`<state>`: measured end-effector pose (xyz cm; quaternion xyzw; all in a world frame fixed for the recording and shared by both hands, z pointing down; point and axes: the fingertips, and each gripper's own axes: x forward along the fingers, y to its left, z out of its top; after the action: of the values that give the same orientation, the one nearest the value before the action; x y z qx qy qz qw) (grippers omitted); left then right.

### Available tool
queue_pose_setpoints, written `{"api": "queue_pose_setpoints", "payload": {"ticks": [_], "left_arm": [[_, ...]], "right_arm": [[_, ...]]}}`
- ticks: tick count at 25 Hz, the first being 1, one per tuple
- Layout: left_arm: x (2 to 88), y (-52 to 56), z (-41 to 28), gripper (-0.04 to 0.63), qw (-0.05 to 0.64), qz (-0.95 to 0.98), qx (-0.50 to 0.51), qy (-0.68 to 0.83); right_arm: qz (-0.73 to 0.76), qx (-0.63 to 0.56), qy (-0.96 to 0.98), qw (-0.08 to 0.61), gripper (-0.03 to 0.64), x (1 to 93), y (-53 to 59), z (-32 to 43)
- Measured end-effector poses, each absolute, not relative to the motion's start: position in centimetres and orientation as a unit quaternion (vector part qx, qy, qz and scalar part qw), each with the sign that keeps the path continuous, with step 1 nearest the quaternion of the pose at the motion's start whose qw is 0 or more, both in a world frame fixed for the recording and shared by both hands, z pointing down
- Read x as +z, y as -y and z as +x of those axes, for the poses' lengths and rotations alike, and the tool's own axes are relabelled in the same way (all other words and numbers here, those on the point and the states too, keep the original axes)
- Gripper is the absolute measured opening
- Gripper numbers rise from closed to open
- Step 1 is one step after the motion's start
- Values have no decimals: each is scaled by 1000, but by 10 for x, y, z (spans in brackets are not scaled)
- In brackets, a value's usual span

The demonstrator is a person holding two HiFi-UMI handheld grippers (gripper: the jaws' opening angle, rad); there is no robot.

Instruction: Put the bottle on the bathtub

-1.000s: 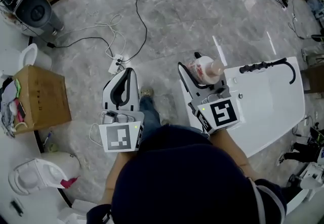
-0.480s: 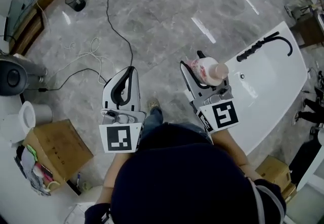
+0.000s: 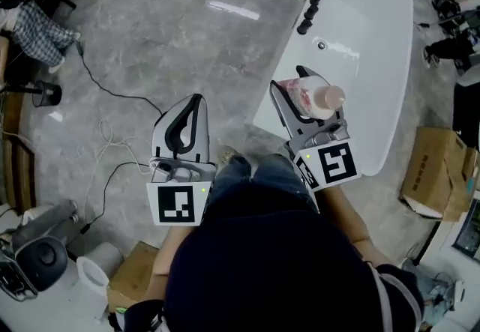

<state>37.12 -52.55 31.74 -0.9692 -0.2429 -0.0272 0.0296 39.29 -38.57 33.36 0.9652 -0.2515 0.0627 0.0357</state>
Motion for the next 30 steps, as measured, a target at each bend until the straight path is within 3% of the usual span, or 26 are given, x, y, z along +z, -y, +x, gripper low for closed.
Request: {"api": "queue_pose_setpoints", "payload": {"ticks": [11, 19, 30], "left_arm": [[340, 402, 417, 25, 24, -920, -66, 386], [365, 375, 407, 25, 37, -922, -85, 376], [414, 344, 409, 25, 58, -924, -97, 366]], "right_arm": [[988, 99, 114, 18, 222, 343, 270, 385], [985, 81, 153, 12, 223, 375, 260, 378], [955, 133, 258, 60, 223, 493, 267, 380]]}}
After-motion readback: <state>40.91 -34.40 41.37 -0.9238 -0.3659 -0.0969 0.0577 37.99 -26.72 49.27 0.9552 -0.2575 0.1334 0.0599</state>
